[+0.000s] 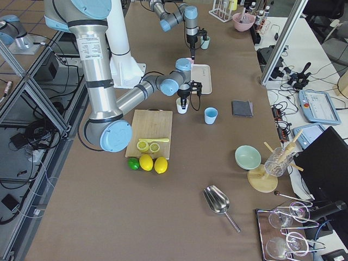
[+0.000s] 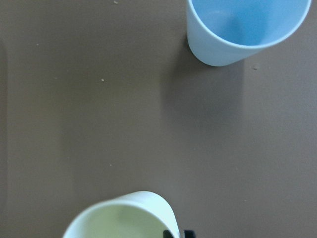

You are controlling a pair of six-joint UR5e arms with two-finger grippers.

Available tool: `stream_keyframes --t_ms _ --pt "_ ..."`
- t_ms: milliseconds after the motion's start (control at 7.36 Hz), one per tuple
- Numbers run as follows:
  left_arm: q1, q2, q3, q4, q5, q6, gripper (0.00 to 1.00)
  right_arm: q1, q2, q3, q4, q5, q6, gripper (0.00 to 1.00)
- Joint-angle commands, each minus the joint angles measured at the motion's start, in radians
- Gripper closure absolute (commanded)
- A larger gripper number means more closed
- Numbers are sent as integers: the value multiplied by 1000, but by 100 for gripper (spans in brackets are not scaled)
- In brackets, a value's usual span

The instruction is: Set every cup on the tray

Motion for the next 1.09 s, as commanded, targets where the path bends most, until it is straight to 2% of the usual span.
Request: stream_keyframes --t_ms 0,136,408,815,951 --pt "-67 7 -15 4 -49 53 2 22 3 55 -3 32 0 100" --pt "-116 14 -15 12 -84 113 2 44 14 73 -5 66 0 100" --pt "-212 50 -10 26 -136 257 2 45 122 49 -38 66 2 100" --pt "-324 100 16 24 -155 478 2 47 312 -127 -37 49 35 100" --pt "-361 123 26 22 -189 548 2 44 390 -212 -28 46 79 100"
